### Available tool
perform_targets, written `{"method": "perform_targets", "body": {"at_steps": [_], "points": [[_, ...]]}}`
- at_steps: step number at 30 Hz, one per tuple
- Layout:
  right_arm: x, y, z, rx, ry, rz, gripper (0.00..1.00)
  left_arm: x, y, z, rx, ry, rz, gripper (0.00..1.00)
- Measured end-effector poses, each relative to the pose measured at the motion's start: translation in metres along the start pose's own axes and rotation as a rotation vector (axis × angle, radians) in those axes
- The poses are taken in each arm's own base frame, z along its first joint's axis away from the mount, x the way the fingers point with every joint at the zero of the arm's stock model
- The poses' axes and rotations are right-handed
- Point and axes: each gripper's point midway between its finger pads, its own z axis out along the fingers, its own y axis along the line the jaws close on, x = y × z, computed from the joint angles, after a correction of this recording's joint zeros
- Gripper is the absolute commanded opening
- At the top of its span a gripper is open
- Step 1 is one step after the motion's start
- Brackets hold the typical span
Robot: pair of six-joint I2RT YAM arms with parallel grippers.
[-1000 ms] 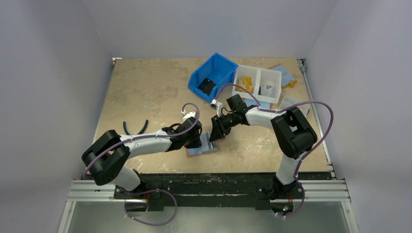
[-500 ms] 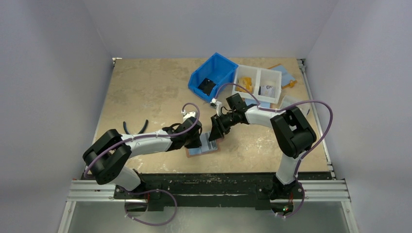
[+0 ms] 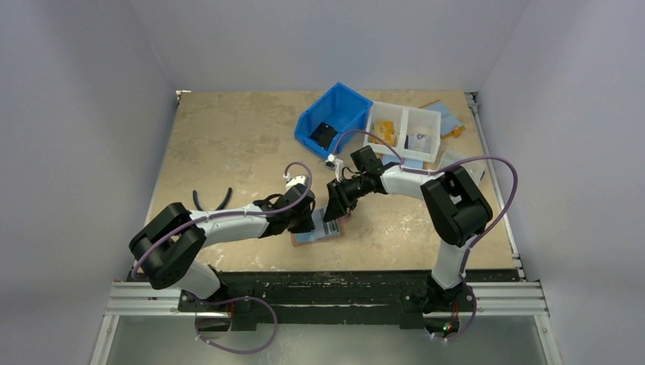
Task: Take the credit cards out of the card holder
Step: Remove the credit card from the card holder.
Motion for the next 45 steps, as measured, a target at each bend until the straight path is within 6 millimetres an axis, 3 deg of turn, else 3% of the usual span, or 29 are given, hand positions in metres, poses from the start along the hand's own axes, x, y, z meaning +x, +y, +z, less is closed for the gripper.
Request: {"method": "perform_targets", "body": {"at_steps": [14, 33, 45], "points": [[-0.001, 0.006, 0.001, -0.049, 0.003, 0.002, 0.43, 0.001, 0.001, 0.001, 0.036, -0.010, -0.015, 0.10], [0.004, 0.021, 0.005, -0.144, 0.019, 0.022, 0.43, 0.017, -0.012, -0.010, 0.202, 0.018, -0.026, 0.35], [0.006, 0.022, 0.007, -0.157, 0.028, 0.025, 0.43, 0.018, -0.011, -0.013, 0.230, 0.013, -0.075, 0.36]]}}
